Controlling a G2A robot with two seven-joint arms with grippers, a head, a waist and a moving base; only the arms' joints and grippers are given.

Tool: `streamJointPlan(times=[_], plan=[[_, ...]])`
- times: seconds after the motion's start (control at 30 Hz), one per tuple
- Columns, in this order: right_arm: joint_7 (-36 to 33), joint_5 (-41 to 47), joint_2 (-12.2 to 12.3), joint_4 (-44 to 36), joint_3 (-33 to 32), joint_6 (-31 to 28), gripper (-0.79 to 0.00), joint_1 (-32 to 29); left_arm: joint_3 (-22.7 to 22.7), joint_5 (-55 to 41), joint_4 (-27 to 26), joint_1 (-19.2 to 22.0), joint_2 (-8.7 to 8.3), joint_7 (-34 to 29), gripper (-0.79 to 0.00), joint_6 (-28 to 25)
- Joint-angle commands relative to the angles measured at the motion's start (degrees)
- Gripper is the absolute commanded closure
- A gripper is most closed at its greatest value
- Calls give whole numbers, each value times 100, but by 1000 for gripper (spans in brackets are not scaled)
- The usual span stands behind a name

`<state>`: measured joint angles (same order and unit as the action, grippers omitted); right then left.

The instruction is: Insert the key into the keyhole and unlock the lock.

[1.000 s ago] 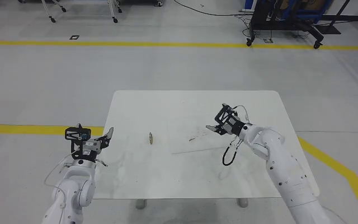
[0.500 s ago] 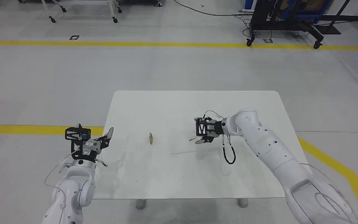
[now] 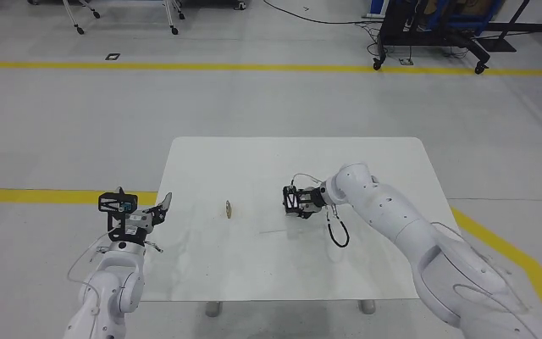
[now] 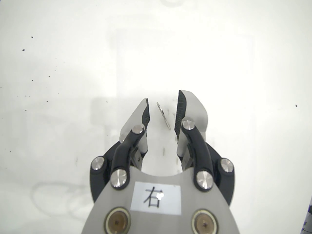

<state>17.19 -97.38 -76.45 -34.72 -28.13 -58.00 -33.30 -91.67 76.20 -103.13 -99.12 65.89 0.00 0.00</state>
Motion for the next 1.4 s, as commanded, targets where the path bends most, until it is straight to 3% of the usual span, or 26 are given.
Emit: streamJointPlan(times=[0.0,0.03,0.1,0.47,0.7,0.8,0.93,1.13,1.37], plan=[[-1,-7,-57,112,78,0,-151,65,0,0,0,0,0,0,-785,0],[24,-7,-86,150,122,0,-142,82,0,0,0,0,0,0,-785,0],[69,-26,-139,237,224,0,0,125,0,0,0,0,0,0,-785,0],[526,-213,-215,406,371,227,0,293,0,0,0,0,0,0,-785,0],[1789,-320,95,189,113,865,0,223,0,0,0,0,0,0,-785,0],[2033,-456,261,34,9,1023,0,161,0,0,0,0,0,0,-785,0],[1701,-635,423,-305,-93,1161,0,33,0,0,0,0,0,0,-785,0],[899,-658,451,-573,-79,717,0,-97,0,0,0,0,0,0,-785,0],[941,-691,399,-517,-30,819,0,-93,0,0,0,0,0,0,-785,0]])
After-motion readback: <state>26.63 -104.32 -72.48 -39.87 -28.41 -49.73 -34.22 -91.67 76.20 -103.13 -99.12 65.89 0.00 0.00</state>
